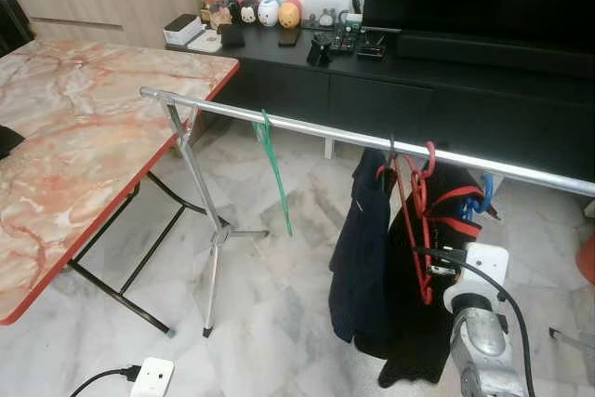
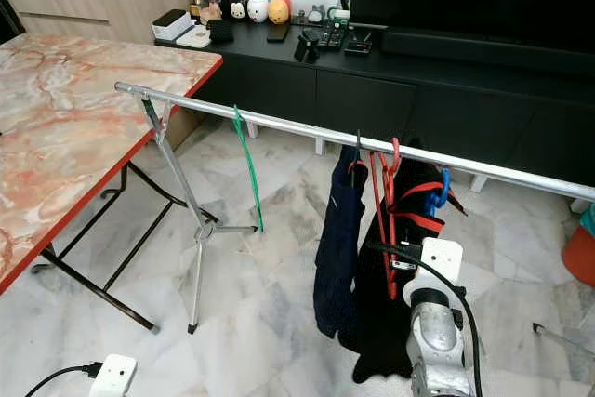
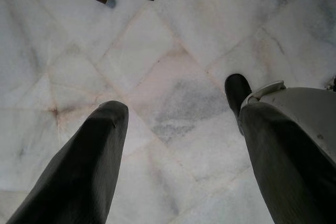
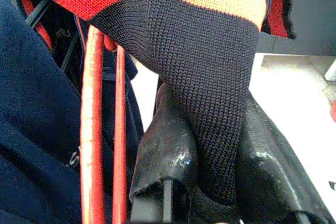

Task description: Hang hanger

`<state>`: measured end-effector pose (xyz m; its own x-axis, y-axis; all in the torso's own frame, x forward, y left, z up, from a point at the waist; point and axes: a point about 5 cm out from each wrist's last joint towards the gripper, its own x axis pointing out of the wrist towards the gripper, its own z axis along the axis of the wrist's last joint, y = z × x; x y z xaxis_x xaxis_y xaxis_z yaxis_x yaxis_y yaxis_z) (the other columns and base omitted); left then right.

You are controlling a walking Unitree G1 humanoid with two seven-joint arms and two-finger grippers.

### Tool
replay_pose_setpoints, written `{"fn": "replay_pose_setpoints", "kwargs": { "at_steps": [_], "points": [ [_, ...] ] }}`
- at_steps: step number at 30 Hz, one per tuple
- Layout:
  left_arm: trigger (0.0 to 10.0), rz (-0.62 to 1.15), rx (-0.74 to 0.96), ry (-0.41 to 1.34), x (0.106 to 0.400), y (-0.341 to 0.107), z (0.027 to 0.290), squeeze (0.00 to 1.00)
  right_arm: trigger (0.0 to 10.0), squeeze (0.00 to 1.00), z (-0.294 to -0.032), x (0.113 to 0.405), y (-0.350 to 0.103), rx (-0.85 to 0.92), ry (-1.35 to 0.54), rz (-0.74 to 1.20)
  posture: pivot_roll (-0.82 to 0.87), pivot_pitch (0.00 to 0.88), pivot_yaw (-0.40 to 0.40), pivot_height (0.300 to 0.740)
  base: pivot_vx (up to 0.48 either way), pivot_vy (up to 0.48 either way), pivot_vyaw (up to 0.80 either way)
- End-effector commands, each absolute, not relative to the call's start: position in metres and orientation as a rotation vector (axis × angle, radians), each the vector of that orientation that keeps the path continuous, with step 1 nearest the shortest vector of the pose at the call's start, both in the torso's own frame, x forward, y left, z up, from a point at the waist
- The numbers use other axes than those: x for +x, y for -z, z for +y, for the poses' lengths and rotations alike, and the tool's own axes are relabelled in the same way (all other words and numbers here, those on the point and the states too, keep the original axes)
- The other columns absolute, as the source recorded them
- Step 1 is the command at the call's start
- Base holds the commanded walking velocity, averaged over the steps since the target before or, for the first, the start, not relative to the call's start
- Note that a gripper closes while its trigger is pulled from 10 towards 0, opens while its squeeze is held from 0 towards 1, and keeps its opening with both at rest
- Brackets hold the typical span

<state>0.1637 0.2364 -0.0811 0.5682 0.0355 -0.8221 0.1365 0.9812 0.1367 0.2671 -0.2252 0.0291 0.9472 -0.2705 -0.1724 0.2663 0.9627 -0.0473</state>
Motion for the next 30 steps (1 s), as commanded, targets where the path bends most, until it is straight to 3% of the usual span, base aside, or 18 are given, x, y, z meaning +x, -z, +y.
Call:
{"fn": "replay_pose_setpoints", "kwargs": {
  "at_steps": [1, 5, 8, 14, 22, 30],
  "points": [
    [10.0, 0.988, 0.214, 0.055, 0.157, 0.082, 0.244, 0.00, 10.0, 0.00, -0.224, 0.271, -0.039, -0.019, 0.285, 0.115, 0.01, 0.000, 0.074, 0.740, 0.000, 0.000, 0.00],
    [10.0, 0.981, 0.223, 0.025, 0.160, 0.079, 0.251, 0.00, 10.0, 0.00, -0.225, 0.273, -0.042, -0.004, 0.307, 0.097, 0.07, 0.000, 0.056, 0.740, 0.000, 0.000, 0.00],
    [10.0, 0.957, 0.204, -0.015, 0.164, 0.077, 0.251, 0.00, 10.0, 0.00, -0.233, 0.273, -0.041, -0.005, 0.304, 0.109, 0.17, 0.000, -0.033, 0.740, 0.000, 0.000, 0.00],
    [10.0, 0.925, 0.205, -0.018, 0.174, 0.074, 0.246, 0.00, 10.0, 0.00, -0.248, 0.269, -0.042, -0.013, 0.332, 0.117, 0.25, 0.000, -0.132, 0.740, 0.000, 0.000, 0.00],
    [10.0, 0.889, 0.210, -0.017, 0.185, 0.070, 0.240, 0.00, 10.0, 0.00, -0.266, 0.266, -0.043, -0.020, 0.376, 0.127, 0.34, 0.000, -0.195, 0.740, 0.000, 0.000, 0.00],
    [10.0, 0.868, 0.204, -0.024, 0.188, 0.069, 0.239, 0.00, 10.0, 0.00, -0.264, 0.273, -0.046, -0.007, 0.370, 0.117, 0.36, 0.000, -0.211, 0.740, 0.000, 0.000, 0.00]
  ]
}}
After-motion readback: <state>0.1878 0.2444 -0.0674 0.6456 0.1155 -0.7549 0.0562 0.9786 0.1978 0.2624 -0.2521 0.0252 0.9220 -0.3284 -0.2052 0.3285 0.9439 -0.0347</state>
